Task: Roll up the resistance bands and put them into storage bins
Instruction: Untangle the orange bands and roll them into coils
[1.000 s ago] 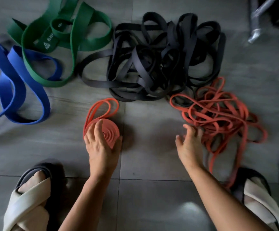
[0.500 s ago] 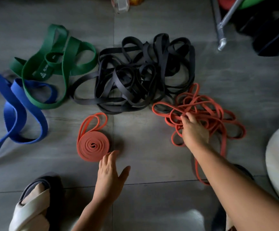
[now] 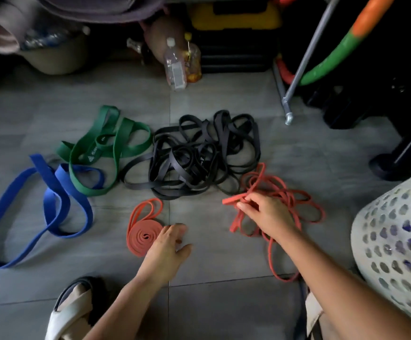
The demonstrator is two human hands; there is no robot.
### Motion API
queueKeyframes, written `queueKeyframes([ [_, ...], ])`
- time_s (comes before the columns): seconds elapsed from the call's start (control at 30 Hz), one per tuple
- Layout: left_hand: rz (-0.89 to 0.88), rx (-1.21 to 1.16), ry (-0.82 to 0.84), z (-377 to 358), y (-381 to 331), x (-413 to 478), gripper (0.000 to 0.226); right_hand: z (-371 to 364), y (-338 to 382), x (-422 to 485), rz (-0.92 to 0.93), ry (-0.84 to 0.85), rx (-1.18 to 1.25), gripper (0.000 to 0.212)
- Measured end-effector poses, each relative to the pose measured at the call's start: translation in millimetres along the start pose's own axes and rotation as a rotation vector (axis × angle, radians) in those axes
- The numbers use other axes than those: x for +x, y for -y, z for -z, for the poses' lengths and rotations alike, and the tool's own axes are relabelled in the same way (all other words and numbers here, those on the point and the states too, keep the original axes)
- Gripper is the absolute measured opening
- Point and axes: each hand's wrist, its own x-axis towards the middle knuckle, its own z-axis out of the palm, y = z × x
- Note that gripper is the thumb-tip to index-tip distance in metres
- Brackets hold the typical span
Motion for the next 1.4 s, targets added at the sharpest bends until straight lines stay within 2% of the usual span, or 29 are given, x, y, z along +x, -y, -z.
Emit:
queueKeyframes([
  [0.13, -0.049, -0.07, 0.057, 39.0, -49.7, -14.9, 0.027, 55.2, 40.2, -20.4, 0.117, 0.022, 0.034, 0.027],
  [0.23, -0.135, -0.165, 0.033, 72.2, -89.2, -33.3, 0.021, 101.8, 80.0, -38.8, 0.161, 0.044, 0.116, 0.027],
  [0.33, -0.204, -0.224, 0.022, 103.0, -128.5, -60.0, 0.023, 145.0, 122.4, -62.5, 0.199, 0.061, 0.233, 0.029],
  [0.53, -0.362, -0.479, -0.038, 132.8, -182.8, -127.4, 0.03, 208.2, 189.9, -117.3, 0.367, 0.047, 0.622, 0.033],
  [0.63, -0.474, -0.66, -0.067, 137.9, -199.1, -151.5, 0.035, 216.8, 206.6, -135.2, 0.434, 0.102, 0.669, 0.031],
  [0.8, -0.38, -0.719, -0.069, 137.0, -186.4, -153.5, 0.021, 187.2, 192.3, -134.6, 0.396, 0.063, 0.558, 0.02],
  [0.97, -0.268, -0.759, -0.053, 144.7, -169.9, -138.7, 0.017, 160.0, 181.2, -122.6, 0.332, 0.032, 0.433, 0.013],
  [1.1, -0.267, -0.859, -0.018, 151.5, -165.4, -129.3, 0.014, 146.8, 189.3, -120.0, 0.322, 0.24, 0.571, 0.03],
  [1.17, -0.255, -0.914, 0.012, 153.9, -161.7, -125.9, 0.016, 142.7, 190.9, -117.1, 0.303, 0.282, 0.609, 0.035],
  [1.27, -0.209, -0.995, 0.07, 155.7, -158.2, -122.5, 0.023, 140.4, 192.9, -111.3, 0.329, 0.234, 0.54, 0.022],
  [1.4, -0.132, -0.992, 0.087, 156.3, -159.0, -119.9, 0.007, 137.7, 192.3, -107.4, 0.403, 0.148, 0.424, 0.005],
])
